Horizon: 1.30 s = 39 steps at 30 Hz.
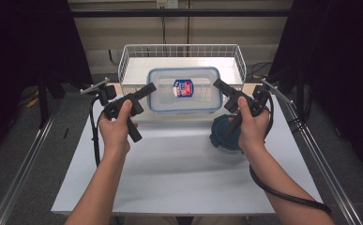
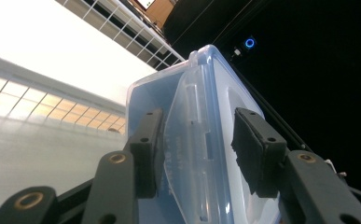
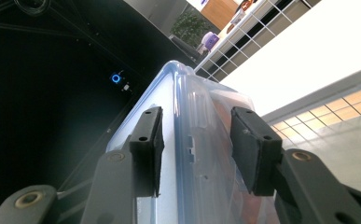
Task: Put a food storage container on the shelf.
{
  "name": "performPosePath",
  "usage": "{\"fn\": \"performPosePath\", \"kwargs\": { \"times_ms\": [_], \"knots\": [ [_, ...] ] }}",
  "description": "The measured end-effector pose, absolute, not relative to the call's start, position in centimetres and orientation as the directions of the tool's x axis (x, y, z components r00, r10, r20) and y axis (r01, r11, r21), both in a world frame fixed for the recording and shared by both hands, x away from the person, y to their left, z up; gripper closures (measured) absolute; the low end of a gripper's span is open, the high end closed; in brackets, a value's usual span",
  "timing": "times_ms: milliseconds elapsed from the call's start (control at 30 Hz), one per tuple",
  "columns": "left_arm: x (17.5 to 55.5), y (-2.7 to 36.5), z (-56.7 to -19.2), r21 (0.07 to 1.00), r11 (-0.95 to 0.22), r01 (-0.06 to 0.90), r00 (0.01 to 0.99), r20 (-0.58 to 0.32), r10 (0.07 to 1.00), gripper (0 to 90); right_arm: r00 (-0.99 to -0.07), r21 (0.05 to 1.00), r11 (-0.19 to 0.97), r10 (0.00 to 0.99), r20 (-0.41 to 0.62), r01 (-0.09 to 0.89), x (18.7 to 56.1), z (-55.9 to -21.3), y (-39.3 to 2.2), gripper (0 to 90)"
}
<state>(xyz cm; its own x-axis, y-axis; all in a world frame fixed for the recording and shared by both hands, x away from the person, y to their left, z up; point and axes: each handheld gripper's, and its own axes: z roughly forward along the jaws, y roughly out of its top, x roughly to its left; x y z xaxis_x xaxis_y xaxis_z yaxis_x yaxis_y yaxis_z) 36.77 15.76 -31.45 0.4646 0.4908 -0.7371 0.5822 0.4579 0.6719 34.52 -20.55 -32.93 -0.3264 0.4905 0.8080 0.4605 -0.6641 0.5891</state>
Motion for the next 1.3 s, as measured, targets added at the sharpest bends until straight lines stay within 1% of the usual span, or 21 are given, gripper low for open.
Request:
{"fn": "performPosePath", "kwargs": {
  "times_ms": [367,733,1200,1300],
  "knots": [
    [38.9,15.6,-29.7,0.658,0.485,0.576,0.460,-0.751,0.474,54.8,-0.330,0.586,-0.685,0.485,0.810,0.432,36.4,-31.1,-20.3,56.1],
    [41.4,14.8,-28.5,0.658,0.499,0.563,0.456,-0.752,0.477,54.9,-0.314,0.571,-0.711,0.478,0.820,0.410,38.5,-30.3,-20.6,56.2],
    [44.0,14.5,-28.0,0.643,0.521,0.562,0.448,-0.766,0.461,55.0,-0.304,0.559,-0.738,0.471,0.828,0.378,41.0,-29.0,-20.6,57.1],
    [44.7,14.4,-28.2,0.625,0.539,0.565,0.439,-0.781,0.445,54.9,-0.301,0.555,-0.743,0.469,0.830,0.374,41.6,-29.0,-20.6,57.3]
  ]
}}
